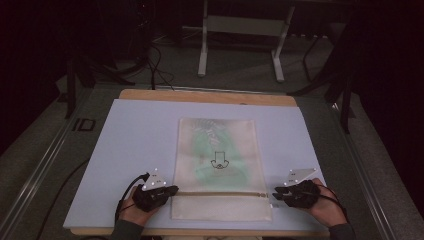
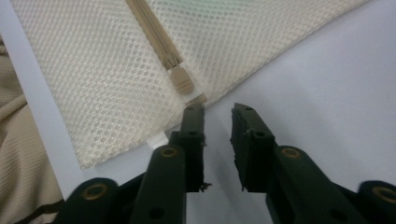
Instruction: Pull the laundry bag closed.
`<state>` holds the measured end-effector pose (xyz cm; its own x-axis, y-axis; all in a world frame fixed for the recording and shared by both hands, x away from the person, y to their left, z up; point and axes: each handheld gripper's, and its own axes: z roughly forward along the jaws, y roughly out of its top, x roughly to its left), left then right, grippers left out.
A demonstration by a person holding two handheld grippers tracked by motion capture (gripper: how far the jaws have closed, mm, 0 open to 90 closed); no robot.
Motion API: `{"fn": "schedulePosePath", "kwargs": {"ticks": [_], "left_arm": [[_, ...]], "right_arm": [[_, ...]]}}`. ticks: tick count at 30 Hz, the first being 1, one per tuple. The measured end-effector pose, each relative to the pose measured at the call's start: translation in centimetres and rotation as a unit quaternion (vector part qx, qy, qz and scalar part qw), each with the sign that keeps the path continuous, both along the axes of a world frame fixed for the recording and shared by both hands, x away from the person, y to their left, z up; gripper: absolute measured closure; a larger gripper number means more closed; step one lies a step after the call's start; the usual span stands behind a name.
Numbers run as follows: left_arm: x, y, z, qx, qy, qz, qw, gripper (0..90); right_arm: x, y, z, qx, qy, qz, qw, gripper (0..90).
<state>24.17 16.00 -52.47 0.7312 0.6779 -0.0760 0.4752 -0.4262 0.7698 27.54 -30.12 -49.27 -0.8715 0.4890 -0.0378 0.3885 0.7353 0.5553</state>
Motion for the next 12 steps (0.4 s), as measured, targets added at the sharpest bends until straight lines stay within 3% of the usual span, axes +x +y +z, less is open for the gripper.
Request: {"fn": "schedulePosePath", "kwargs": {"ticks": [1,2,7,9,12], "left_arm": [[0.0,0.0,0.0,0.000,0.000,0.000,1.0000,85.9],[0.1,0.7,0.2,-0.005,-0.011,0.029,0.9995,85.8],[0.5,1.7,0.0,0.004,-0.006,0.083,0.9965,83.7],[0.7,2.2,-0.1,0.006,0.001,0.105,0.9944,83.6],[1.0,2.7,-0.4,0.015,0.013,0.144,0.9893,83.5]], "right_arm": [[0.0,0.0,0.0,0.001,0.000,-0.001,1.0000,72.6],[0.0,-0.1,-0.1,0.002,0.000,-0.002,1.0000,70.8],[0.3,-0.5,-0.3,0.008,-0.003,-0.012,0.9999,68.0],[0.3,-0.7,-0.4,0.011,-0.001,-0.018,0.9998,67.8],[0.4,-0.8,-0.7,0.013,-0.001,-0.021,0.9997,67.6]]}}
